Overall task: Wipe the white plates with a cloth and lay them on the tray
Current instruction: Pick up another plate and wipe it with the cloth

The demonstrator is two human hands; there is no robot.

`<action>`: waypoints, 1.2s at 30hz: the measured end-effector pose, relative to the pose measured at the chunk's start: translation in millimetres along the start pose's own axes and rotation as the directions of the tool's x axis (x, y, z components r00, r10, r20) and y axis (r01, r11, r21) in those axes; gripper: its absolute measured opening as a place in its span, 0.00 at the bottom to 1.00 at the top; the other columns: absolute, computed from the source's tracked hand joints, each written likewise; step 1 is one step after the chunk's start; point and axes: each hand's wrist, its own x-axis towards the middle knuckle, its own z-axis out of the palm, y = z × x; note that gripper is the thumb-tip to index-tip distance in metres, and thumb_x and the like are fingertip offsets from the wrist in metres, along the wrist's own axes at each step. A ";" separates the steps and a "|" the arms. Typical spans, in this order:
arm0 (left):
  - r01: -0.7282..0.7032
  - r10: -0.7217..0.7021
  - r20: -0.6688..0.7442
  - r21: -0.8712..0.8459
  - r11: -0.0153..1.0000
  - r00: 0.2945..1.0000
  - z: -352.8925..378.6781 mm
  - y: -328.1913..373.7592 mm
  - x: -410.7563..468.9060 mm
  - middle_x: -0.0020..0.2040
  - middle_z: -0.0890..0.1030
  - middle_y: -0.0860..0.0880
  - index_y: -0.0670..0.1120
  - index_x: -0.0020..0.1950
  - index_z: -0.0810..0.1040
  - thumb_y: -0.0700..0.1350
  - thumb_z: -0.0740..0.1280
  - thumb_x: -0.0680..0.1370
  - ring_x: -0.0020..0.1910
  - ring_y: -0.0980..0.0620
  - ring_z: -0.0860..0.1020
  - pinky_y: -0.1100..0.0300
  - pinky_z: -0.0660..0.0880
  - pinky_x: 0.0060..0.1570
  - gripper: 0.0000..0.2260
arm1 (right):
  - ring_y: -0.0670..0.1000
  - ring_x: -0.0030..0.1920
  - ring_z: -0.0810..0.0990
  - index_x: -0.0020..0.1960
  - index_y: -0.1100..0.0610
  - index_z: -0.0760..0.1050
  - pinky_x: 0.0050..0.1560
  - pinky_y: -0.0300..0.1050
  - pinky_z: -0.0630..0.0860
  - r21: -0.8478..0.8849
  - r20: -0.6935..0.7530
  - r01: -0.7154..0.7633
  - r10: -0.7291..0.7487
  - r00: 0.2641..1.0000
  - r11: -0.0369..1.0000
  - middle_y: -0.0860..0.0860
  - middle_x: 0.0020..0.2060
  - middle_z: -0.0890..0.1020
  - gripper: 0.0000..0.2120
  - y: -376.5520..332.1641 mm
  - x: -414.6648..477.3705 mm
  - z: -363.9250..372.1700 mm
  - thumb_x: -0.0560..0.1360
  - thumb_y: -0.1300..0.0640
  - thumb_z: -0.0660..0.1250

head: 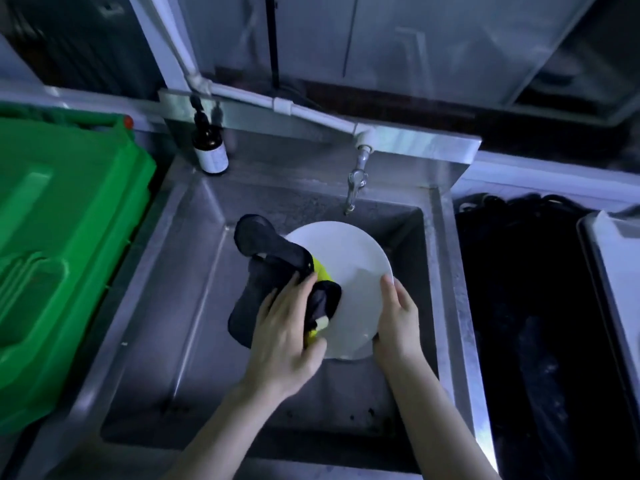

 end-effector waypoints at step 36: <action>-0.266 0.401 -0.269 0.424 0.866 0.876 -19.1 112.6 39.1 0.54 0.82 0.55 0.49 0.51 0.84 0.51 0.71 0.72 0.52 0.48 0.78 0.50 0.74 0.52 0.11 | 0.51 0.33 0.78 0.35 0.56 0.80 0.37 0.45 0.75 0.192 -0.140 0.206 -0.181 0.974 0.960 0.52 0.32 0.80 0.20 -130.1 -14.9 -48.4 0.79 0.45 0.65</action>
